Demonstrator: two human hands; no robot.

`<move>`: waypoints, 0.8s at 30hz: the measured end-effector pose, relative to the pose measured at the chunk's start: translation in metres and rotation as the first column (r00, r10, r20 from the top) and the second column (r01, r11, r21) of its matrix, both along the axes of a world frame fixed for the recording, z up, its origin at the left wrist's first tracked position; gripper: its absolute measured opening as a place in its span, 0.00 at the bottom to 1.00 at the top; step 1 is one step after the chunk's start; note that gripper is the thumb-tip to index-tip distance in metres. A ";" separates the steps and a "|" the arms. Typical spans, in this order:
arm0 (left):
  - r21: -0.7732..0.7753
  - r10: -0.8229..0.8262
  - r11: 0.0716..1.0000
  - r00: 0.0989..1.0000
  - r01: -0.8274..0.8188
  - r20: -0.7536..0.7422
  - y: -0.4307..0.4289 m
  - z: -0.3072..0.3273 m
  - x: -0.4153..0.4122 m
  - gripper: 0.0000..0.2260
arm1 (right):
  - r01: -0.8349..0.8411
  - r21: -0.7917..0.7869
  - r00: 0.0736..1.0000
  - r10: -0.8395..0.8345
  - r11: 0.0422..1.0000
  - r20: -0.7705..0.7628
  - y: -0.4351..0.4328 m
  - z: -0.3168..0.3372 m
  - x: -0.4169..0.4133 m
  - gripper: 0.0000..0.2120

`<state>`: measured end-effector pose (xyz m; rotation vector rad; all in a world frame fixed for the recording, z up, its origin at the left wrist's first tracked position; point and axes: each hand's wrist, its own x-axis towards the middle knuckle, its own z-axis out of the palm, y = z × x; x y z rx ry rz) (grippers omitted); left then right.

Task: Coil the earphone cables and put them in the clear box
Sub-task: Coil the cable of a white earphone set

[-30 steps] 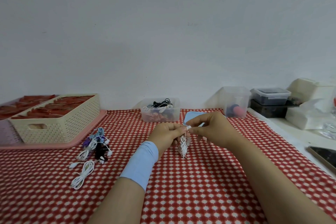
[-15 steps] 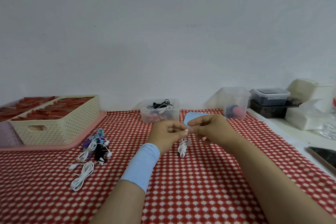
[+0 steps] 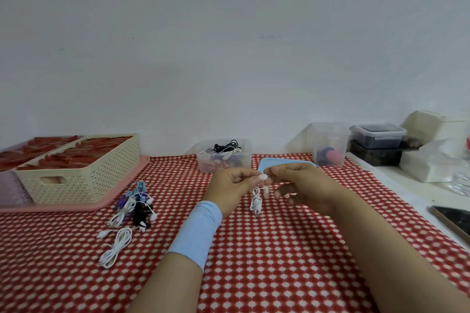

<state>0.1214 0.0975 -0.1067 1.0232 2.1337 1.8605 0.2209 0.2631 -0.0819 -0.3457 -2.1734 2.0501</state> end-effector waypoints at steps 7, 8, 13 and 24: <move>0.013 -0.062 0.998 0.996 0.062 0.061 -0.001 0.003 0.004 0.04 | -0.073 -0.074 0.995 0.077 0.995 0.059 0.001 -0.001 -0.001 0.08; 0.008 -0.073 0.997 0.995 0.073 0.061 -0.001 0.004 0.004 0.04 | -0.076 -0.071 0.994 0.081 0.995 0.069 0.001 -0.002 -0.002 0.06; -0.037 -0.101 0.994 0.994 0.102 0.051 -0.003 0.004 0.004 0.05 | -0.083 -0.044 0.991 0.088 0.996 0.103 0.002 -0.004 -0.003 0.05; -0.042 -0.084 0.995 0.991 0.088 0.103 -0.001 0.002 0.000 0.03 | 0.027 0.138 0.999 -0.033 0.990 0.044 0.001 -0.004 -0.006 0.07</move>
